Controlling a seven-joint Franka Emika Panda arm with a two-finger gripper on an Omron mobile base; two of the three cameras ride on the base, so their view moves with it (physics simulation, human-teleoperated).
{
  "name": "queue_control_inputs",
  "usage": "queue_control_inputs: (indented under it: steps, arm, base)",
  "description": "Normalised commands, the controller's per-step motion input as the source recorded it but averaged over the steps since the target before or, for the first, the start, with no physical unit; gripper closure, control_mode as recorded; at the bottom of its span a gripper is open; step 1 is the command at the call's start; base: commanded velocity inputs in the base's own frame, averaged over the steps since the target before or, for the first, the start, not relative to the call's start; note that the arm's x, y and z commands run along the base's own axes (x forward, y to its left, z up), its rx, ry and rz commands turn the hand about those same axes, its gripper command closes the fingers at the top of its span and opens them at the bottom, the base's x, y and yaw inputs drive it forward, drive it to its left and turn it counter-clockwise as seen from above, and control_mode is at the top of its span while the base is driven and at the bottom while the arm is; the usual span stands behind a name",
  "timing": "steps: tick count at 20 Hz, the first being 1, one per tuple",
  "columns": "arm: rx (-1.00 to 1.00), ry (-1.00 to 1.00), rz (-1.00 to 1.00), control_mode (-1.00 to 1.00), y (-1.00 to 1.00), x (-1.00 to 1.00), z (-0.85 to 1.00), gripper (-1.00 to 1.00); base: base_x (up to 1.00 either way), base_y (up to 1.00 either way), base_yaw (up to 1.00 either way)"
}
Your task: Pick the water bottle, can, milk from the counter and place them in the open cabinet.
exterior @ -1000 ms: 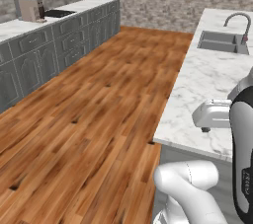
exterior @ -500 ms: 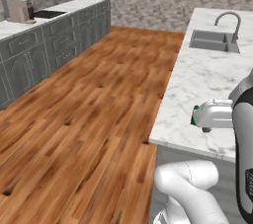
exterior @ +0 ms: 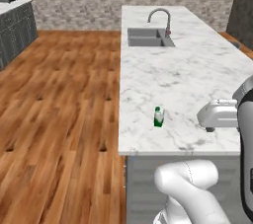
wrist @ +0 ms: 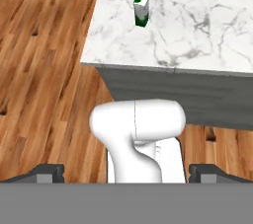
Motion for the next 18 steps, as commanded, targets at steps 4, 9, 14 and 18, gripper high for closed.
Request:
queue_control_inputs:
  steps: [4,9,14,18]
  arm:
    - [0.0,0.0,0.0,1.0,0.0,0.0,0.0,-1.0]
    - [0.0,0.0,0.0,1.0,0.0,0.0,0.0,-1.0]
    - [0.0,0.0,0.0,-1.0,0.0,0.0,0.0,-1.0]
    - [0.0,0.0,0.0,-1.0,0.0,0.03,0.0,-1.0]
  base:
    - [0.54,0.0,-0.41]
    - [0.02,0.0,-0.01]
    - [0.0,0.0,0.0]
    - [0.0,0.0,0.0]
